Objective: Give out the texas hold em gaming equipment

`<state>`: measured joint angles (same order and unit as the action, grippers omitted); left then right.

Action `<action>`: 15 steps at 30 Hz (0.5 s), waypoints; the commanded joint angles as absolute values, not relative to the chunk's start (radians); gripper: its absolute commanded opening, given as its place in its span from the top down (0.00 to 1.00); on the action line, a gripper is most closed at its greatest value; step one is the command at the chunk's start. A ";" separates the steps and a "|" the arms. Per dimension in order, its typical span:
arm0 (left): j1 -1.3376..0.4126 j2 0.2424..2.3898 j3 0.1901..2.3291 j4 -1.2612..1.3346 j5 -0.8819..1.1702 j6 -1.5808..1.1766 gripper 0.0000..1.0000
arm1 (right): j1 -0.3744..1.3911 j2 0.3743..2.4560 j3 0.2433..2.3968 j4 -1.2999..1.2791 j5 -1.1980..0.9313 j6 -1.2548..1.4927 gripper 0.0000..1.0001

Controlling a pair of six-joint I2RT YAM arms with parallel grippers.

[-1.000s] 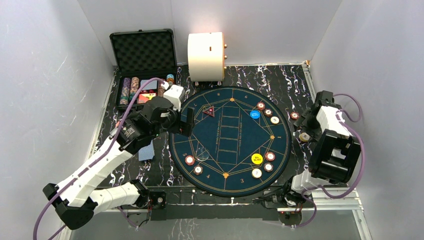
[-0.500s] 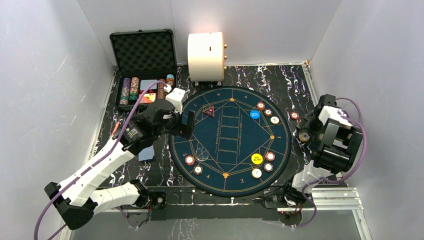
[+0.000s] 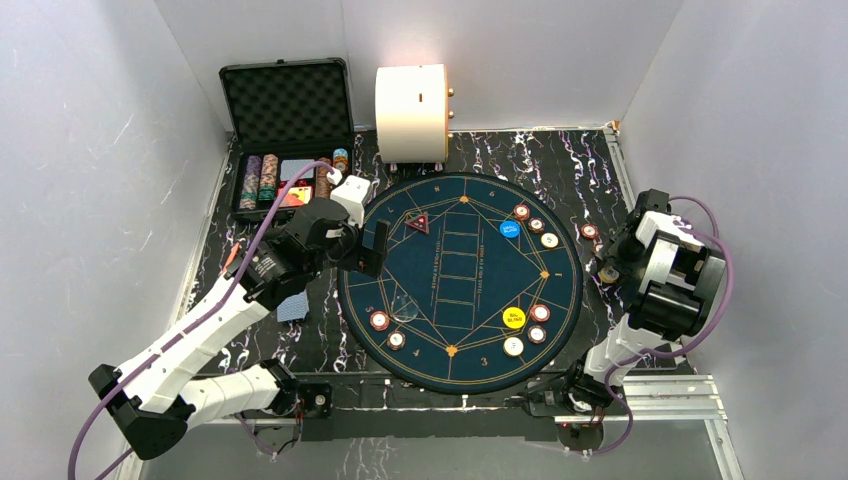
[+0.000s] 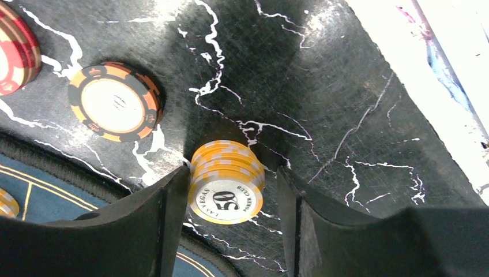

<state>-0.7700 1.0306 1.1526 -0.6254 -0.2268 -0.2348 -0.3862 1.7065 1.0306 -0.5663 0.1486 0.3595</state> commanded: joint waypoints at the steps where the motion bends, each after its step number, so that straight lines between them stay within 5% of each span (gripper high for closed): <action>1: -0.776 1.014 1.160 -0.623 -0.247 -0.222 0.02 | -0.396 1.766 1.029 -0.524 0.142 0.361 0.39; 15: -0.772 1.027 1.217 -0.660 -0.237 -0.235 0.02 | -0.396 1.654 1.021 -0.569 0.106 0.379 0.69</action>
